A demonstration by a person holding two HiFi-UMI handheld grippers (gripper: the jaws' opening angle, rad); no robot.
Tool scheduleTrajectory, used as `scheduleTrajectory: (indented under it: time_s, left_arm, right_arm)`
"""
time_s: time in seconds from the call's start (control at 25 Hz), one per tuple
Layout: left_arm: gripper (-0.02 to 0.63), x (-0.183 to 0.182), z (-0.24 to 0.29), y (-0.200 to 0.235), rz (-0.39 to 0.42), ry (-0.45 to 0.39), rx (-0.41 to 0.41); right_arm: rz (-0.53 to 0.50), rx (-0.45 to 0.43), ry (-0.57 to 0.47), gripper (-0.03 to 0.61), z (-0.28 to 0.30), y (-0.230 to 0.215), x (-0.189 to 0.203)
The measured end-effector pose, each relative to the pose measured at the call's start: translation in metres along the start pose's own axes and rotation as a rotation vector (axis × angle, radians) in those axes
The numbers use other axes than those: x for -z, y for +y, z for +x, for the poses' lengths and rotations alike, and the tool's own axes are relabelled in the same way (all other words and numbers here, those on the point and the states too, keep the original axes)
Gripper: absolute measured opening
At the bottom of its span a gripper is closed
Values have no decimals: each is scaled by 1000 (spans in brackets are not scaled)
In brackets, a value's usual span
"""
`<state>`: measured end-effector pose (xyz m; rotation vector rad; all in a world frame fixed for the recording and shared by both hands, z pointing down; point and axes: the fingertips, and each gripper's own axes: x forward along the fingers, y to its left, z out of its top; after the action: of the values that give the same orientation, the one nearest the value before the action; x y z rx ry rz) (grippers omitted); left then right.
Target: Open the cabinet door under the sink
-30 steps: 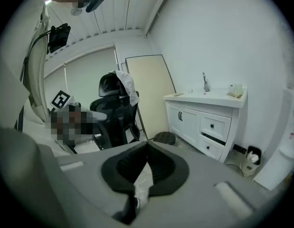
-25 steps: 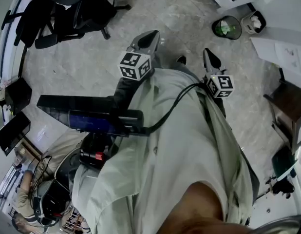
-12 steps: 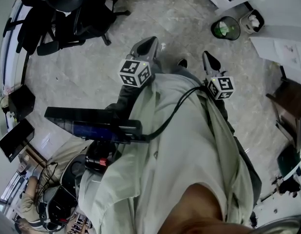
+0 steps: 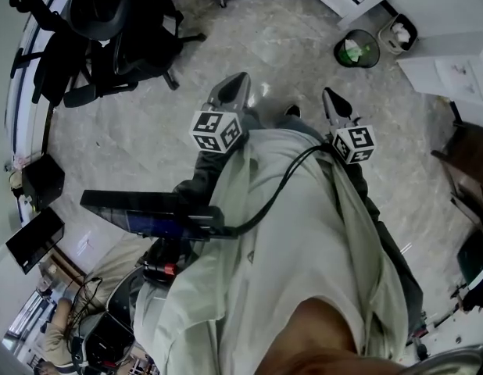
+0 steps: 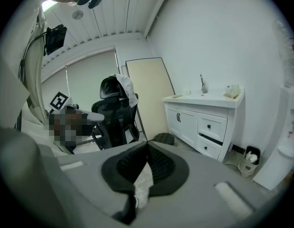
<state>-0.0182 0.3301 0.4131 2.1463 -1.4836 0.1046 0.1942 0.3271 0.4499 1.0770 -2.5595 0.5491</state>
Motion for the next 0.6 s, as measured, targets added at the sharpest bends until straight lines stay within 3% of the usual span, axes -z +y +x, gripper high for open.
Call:
scheduleTrajectory:
  time_s: [0.36,0.6]
  left_arm:
    - [6,18,17,-50,17,32,24]
    - [6,17,8,-50,-21,-10,-36]
  right_arm:
    - [28,15,-21,2,-35,-39,12]
    - [78,-26,-13,2,-31,-51,25]
